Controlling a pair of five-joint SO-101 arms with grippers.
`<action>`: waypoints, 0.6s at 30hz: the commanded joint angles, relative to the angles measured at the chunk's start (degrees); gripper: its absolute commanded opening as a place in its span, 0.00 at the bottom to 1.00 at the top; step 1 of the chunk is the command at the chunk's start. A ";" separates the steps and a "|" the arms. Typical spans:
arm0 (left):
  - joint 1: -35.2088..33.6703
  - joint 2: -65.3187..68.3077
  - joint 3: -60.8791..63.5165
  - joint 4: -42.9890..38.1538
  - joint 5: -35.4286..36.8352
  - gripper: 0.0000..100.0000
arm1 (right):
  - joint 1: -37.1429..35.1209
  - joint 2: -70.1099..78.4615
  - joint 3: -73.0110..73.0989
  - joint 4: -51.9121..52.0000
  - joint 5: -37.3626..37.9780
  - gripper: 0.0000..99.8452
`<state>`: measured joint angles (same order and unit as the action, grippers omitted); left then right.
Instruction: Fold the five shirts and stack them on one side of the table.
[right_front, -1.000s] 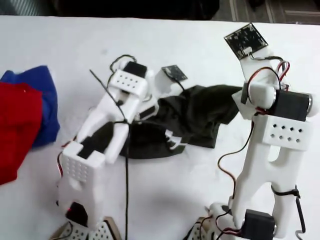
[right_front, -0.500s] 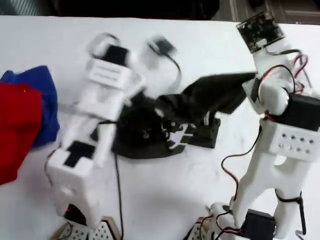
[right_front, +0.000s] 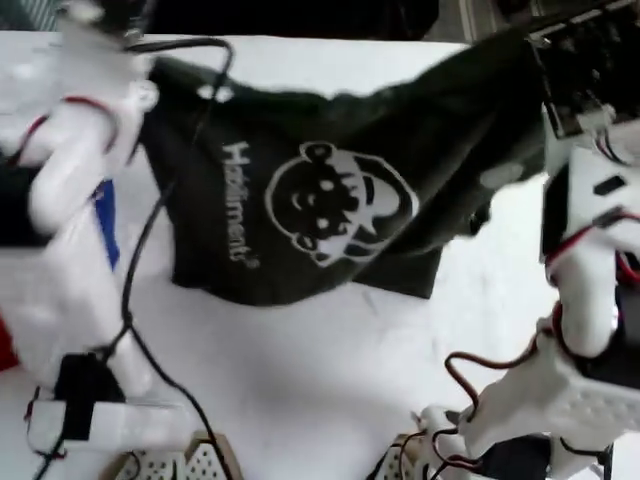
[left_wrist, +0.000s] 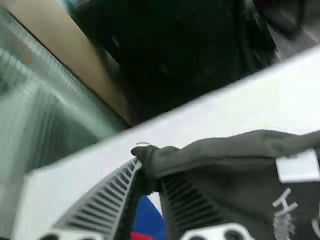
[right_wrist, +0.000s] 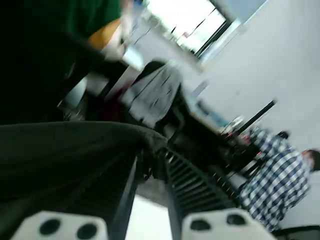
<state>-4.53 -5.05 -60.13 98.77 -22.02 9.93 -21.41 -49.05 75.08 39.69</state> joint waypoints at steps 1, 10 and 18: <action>-0.84 -3.65 -5.89 -3.08 -5.80 0.02 | 0.48 -1.19 -3.25 -6.99 -0.53 0.02; -5.32 -4.88 -12.92 -3.43 -12.92 0.02 | 7.87 -1.54 -3.52 -10.68 -0.44 0.02; -5.85 -4.97 -18.11 3.43 -18.64 0.02 | 8.75 -4.79 -5.71 -15.60 -0.35 0.02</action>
<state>-9.89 -8.84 -76.22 100.88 -38.55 18.29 -24.84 -53.45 61.80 39.69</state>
